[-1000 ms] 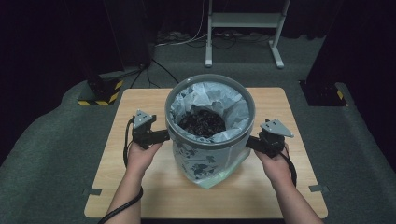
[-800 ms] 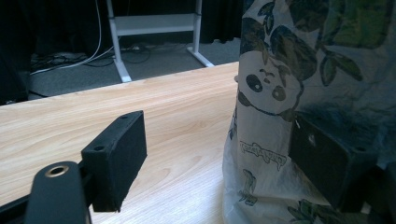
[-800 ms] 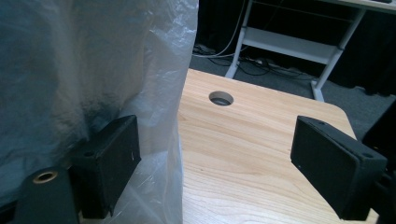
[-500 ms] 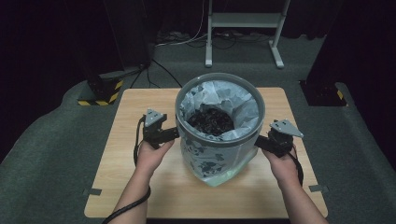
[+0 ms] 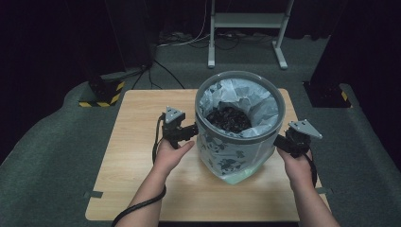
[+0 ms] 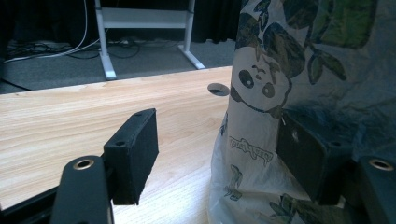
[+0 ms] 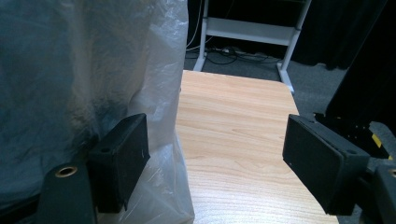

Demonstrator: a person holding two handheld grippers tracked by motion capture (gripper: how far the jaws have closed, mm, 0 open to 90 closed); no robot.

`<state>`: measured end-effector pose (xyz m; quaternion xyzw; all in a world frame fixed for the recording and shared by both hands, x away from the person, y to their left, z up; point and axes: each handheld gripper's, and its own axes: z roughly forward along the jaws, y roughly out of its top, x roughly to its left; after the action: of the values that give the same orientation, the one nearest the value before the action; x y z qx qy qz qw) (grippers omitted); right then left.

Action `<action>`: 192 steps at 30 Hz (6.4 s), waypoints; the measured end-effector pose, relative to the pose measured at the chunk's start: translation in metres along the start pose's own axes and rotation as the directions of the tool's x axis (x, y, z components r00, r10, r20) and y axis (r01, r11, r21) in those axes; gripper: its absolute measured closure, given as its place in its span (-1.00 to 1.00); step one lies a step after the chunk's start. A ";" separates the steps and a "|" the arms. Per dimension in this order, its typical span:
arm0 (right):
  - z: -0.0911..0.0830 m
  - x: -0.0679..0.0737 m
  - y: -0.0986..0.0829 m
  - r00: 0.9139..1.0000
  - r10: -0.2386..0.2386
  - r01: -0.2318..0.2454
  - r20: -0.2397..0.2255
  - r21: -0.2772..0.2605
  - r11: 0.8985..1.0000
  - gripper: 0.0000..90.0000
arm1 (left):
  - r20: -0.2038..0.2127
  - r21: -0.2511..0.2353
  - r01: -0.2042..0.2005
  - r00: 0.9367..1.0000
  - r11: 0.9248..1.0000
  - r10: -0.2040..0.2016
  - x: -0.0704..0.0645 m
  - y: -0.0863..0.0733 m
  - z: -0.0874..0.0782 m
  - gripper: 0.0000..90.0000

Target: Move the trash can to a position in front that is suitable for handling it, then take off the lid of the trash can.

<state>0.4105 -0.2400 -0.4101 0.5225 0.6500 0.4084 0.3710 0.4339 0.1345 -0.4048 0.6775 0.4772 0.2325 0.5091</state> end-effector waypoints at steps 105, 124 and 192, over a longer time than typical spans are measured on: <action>0.014 -0.001 -0.119 0.983 -0.033 0.091 -0.180 0.326 0.941 -0.69 | -0.307 0.876 0.287 0.952 0.387 -0.011 0.065 -0.019 -0.008 -0.18; 0.014 -0.001 -0.119 0.982 -0.033 0.093 -0.184 0.326 0.941 -0.68 | -0.414 0.807 0.412 0.906 0.424 -0.093 0.064 0.065 -0.046 -0.13; 0.014 -0.001 -0.119 0.978 -0.044 0.110 -0.204 0.323 0.940 -0.68 | -0.260 0.791 0.222 0.965 0.570 -0.016 -0.072 0.209 -0.003 -0.15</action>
<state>0.3782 -0.2530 -0.5245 0.5095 0.7626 0.3268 0.2283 0.4855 0.0668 -0.2003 0.7704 0.6293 0.0273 0.0986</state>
